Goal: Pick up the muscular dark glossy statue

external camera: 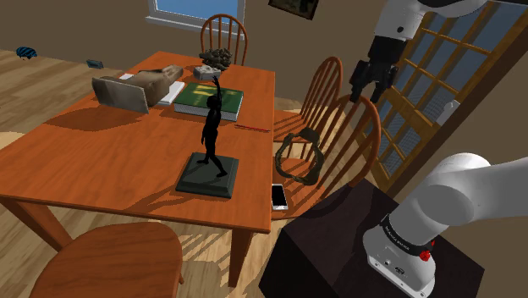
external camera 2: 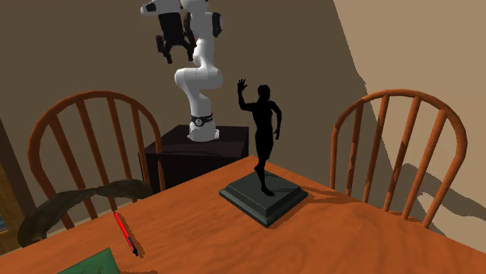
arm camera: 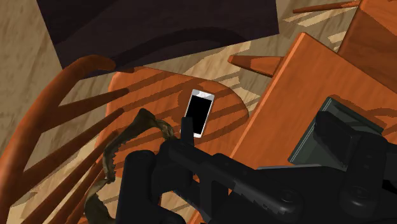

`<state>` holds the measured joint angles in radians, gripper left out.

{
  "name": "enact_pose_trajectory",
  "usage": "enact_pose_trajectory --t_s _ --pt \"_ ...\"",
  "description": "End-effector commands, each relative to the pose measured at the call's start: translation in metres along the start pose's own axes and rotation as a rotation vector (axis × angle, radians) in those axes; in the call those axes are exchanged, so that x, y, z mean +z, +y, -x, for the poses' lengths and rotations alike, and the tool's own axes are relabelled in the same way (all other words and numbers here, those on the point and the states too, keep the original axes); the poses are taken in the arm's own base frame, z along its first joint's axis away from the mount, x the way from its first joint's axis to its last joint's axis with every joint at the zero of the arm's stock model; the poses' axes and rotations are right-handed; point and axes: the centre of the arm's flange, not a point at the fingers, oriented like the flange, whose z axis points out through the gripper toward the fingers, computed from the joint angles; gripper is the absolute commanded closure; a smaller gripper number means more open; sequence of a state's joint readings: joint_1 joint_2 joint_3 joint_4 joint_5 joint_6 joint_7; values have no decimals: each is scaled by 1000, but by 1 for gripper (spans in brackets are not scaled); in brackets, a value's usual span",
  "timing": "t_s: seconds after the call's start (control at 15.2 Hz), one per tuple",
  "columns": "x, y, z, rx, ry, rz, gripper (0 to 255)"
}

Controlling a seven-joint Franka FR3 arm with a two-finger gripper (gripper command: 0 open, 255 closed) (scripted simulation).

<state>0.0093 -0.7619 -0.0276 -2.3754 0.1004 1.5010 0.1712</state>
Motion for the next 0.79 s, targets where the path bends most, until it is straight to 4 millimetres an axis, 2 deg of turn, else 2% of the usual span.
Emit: enact_pose_trajectory --t_s 0.0,0.73 --pt "0 0 0 0 0 0 0" --pt "23 -123 -59 36 47 -24 0"
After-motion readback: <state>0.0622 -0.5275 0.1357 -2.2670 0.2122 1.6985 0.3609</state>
